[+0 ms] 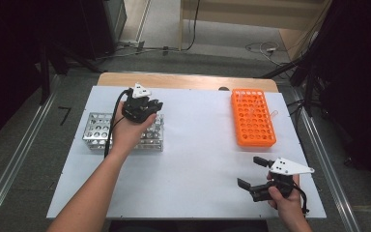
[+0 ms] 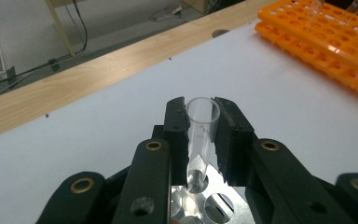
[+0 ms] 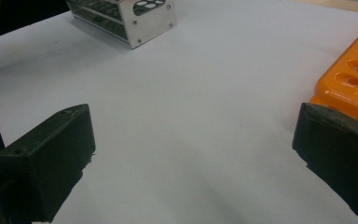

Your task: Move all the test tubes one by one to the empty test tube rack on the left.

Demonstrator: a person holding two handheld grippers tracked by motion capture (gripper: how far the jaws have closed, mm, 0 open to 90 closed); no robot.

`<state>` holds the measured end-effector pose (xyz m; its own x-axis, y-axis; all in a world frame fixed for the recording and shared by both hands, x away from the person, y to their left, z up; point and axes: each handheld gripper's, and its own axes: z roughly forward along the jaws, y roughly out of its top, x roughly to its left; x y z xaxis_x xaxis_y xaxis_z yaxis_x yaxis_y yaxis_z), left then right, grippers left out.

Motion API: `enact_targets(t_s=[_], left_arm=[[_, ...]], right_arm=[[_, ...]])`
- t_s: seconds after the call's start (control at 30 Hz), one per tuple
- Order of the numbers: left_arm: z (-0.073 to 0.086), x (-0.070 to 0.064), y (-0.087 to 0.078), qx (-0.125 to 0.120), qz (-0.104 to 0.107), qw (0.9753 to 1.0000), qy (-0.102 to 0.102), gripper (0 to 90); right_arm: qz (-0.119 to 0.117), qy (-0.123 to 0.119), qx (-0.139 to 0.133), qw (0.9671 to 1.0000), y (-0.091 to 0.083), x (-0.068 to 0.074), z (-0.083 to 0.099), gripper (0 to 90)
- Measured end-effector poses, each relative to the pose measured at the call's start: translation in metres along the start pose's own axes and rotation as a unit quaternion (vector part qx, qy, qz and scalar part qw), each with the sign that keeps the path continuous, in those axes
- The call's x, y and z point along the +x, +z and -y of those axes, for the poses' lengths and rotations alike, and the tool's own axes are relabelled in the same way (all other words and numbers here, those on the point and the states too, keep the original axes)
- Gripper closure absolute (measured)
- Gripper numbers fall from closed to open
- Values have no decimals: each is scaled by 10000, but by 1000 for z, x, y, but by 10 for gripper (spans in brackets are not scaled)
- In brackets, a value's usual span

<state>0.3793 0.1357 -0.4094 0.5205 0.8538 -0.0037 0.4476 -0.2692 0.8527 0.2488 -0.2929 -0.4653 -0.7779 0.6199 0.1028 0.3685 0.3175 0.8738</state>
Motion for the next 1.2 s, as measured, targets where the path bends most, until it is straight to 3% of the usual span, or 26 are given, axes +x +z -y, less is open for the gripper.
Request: enact_targets(t_s=[0.57, 0.8, 0.93, 1.2], left_arm=[[15, -1, 13, 264, -82, 9994, -227, 752], [19, -2, 13, 255, -191, 9989, -355, 727], [19, -3, 9, 74, -153, 9992, -355, 591], [25, -10, -16, -451, 121, 9968, -654, 223]], right_arm=[[25, 4, 3, 10000, 1, -1, 1, 0], [17, 26, 6, 10000, 2, -1, 1, 0], [23, 55, 4, 10000, 2, -1, 1, 0], [84, 78, -14, 9999, 2, -4, -1, 0]])
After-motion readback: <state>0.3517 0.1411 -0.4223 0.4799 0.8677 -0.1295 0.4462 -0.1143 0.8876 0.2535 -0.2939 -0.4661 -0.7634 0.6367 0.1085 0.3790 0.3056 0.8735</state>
